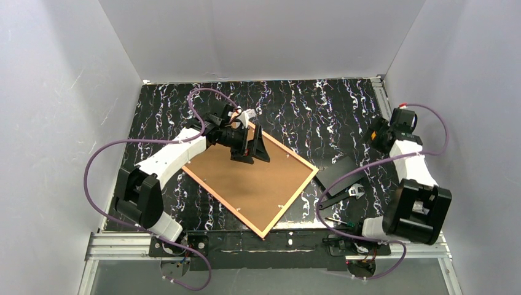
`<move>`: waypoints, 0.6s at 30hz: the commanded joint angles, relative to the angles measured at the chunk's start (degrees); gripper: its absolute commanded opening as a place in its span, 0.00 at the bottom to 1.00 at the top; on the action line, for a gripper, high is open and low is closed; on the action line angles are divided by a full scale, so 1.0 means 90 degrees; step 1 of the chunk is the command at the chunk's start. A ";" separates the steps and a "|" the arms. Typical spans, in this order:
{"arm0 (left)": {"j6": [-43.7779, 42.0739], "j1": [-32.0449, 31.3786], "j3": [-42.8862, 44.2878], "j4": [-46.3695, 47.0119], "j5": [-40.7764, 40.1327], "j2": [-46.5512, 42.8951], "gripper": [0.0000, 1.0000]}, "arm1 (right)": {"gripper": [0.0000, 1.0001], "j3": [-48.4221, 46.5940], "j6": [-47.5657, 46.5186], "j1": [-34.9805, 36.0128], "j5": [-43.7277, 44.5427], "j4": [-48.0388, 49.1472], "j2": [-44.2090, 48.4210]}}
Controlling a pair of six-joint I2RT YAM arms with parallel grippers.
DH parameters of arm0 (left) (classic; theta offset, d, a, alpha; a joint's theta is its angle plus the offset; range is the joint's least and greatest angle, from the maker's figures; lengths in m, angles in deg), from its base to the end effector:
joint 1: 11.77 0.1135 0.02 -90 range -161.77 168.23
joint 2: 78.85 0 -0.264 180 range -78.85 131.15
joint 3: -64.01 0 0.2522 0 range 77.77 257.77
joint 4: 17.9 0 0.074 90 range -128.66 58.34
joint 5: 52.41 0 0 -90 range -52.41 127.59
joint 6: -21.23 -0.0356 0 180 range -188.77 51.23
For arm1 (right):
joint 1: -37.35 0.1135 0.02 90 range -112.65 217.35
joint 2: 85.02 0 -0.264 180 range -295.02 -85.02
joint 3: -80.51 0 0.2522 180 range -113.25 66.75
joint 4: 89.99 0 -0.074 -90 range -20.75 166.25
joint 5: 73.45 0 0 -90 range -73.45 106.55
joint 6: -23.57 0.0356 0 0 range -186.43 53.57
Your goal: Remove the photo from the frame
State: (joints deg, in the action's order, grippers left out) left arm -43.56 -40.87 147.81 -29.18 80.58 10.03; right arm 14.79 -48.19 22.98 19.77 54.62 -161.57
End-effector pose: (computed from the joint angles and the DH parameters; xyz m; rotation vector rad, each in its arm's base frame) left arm 0.3045 -0.1973 0.3269 0.6303 1.8977 -1.3274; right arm 0.2728 -0.0719 0.2438 0.6928 2.2729 -0.0345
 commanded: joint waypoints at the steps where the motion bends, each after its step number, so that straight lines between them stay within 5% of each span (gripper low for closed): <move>1: -0.0388 -0.0043 -0.0114 -0.0578 0.0122 -0.0469 0.98 | 0.96 -0.1095 -0.1025 -0.0083 0.1105 0.0514 -0.0870; 11: -0.0105 -0.0117 -0.0251 -0.0328 0.0320 -0.0574 0.98 | 0.96 -0.3311 -0.1728 -0.0229 -0.0300 -0.1004 -0.3396; 18: 0.0127 -0.0184 -0.0203 -0.0116 0.0586 -0.0391 0.98 | 0.96 -0.4189 -0.1741 -0.0278 -0.0038 -0.1689 -0.4380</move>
State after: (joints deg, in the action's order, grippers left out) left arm -43.32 -42.09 146.48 -29.39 81.65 6.77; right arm -17.02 -62.44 20.97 19.33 44.74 -198.07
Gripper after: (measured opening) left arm 0.980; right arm 0.960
